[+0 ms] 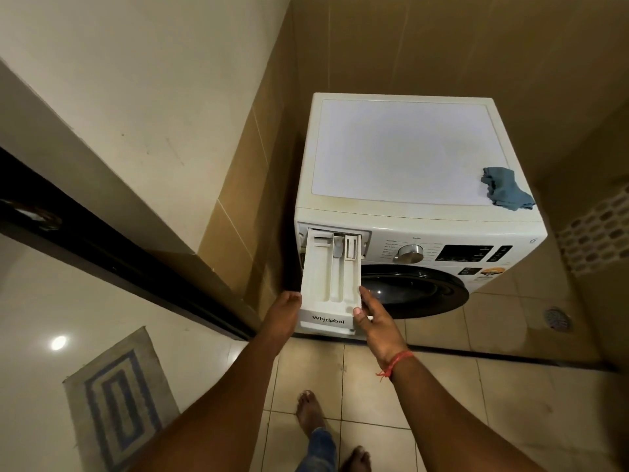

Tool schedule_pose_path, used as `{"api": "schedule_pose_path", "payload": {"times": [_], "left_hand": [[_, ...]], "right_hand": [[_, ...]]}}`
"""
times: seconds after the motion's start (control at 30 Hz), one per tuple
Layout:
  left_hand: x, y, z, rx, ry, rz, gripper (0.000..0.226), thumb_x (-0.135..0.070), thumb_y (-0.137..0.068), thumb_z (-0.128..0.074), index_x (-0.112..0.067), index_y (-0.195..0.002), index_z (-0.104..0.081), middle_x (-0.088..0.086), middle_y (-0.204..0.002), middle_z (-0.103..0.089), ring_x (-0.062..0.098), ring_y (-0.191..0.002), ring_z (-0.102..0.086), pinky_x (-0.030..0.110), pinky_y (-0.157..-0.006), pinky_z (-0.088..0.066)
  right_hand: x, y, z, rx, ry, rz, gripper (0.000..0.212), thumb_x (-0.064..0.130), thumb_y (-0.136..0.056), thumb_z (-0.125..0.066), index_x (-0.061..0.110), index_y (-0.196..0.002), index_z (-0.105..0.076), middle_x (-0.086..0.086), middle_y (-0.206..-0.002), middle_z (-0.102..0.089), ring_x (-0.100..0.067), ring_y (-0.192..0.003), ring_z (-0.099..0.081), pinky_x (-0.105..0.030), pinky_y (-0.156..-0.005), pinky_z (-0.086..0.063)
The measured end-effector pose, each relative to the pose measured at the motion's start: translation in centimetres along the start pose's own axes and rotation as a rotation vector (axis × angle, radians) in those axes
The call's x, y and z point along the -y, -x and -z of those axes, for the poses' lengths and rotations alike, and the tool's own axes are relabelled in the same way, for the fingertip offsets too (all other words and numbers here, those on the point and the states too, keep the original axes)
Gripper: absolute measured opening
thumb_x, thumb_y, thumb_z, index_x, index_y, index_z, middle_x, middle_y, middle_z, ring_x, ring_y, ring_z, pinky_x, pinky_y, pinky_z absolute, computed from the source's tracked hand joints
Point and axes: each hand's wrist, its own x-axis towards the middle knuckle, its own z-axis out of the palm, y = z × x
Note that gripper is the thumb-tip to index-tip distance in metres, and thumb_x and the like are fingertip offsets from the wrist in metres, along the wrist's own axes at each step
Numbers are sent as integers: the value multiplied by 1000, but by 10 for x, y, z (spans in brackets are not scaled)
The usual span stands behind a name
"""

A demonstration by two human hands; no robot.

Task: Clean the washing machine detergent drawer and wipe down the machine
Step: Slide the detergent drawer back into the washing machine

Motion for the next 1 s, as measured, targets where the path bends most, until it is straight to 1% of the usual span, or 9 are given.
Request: {"api": "schedule_pose_path", "payload": {"times": [0.07,0.17,0.27,0.4,0.47,0.57,0.7,0.83,1.0], "left_hand": [[-2,0,-1,41,-38,-32,26,-38,-101,-46,-21,-117,-56,2,-115,-58,20,-103,-55,39,-92,-48],[-13,-9,0,63,-112,-104,33,-38,-97,-55,-23,-126,-50,-3,-112,-57,17,-100,-57,33,-88,-47],[-20,-22,4,102,-227,-153,41,-35,-95,-59,-21,-132,-46,-1,-121,-57,19,-107,-57,30,-89,-45],[-20,-39,9,96,-451,-243,44,-36,-91,-64,-22,-130,-48,-4,-125,-57,19,-110,-56,30,-89,-44],[-21,-44,13,72,-541,-298,37,-37,-89,-66,-22,-120,-54,-6,-118,-60,17,-104,-58,33,-88,-48],[-24,-47,15,86,-717,-448,25,-37,-92,-62,-18,-107,-58,-2,-106,-61,19,-94,-58,35,-80,-51],[-33,-55,14,85,-921,-584,19,-35,-97,-54,-16,-90,-54,4,-96,-61,21,-85,-58,34,-67,-45],[-30,-59,15,63,-1047,-682,21,-37,-98,-52,-16,-95,-56,3,-97,-61,19,-83,-58,33,-66,-47],[-35,-68,6,-11,-1033,-735,19,-33,-98,-53,-15,-94,-58,3,-95,-62,20,-85,-60,35,-65,-49]], "right_hand": [[0,-7,0,-39,-6,13,49,20,-99,-54,34,-144,-41,6,-139,-49,-9,-117,-52,-12,-80,-47],[5,-24,-1,-68,16,19,46,22,-99,-54,37,-142,-45,6,-141,-48,-16,-123,-49,-25,-94,-44],[11,-34,-3,-53,67,27,45,24,-98,-56,39,-139,-48,5,-143,-47,-17,-128,-46,-34,-106,-42],[18,-36,-5,-83,181,85,42,21,-95,-61,30,-134,-52,8,-121,-58,-9,-112,-54,-17,-86,-43],[12,-38,-2,-129,291,114,35,27,-90,-67,34,-124,-57,9,-118,-64,-11,-108,-59,-24,-87,-48],[9,-42,-1,-223,530,111,29,37,-87,-69,26,-114,-65,7,-105,-70,-14,-96,-64,-33,-83,-54],[22,-46,-4,-281,725,200,20,44,-88,-65,25,-82,-64,7,-78,-65,-14,-75,-63,-26,-65,-50],[23,-47,0,-244,807,246,20,41,-90,-64,23,-80,-64,5,-79,-66,-14,-72,-61,-25,-61,-46],[32,-61,-1,-332,825,282,19,34,-90,-66,17,-80,-66,1,-78,-67,-14,-69,-61,-22,-58,-38]]}}
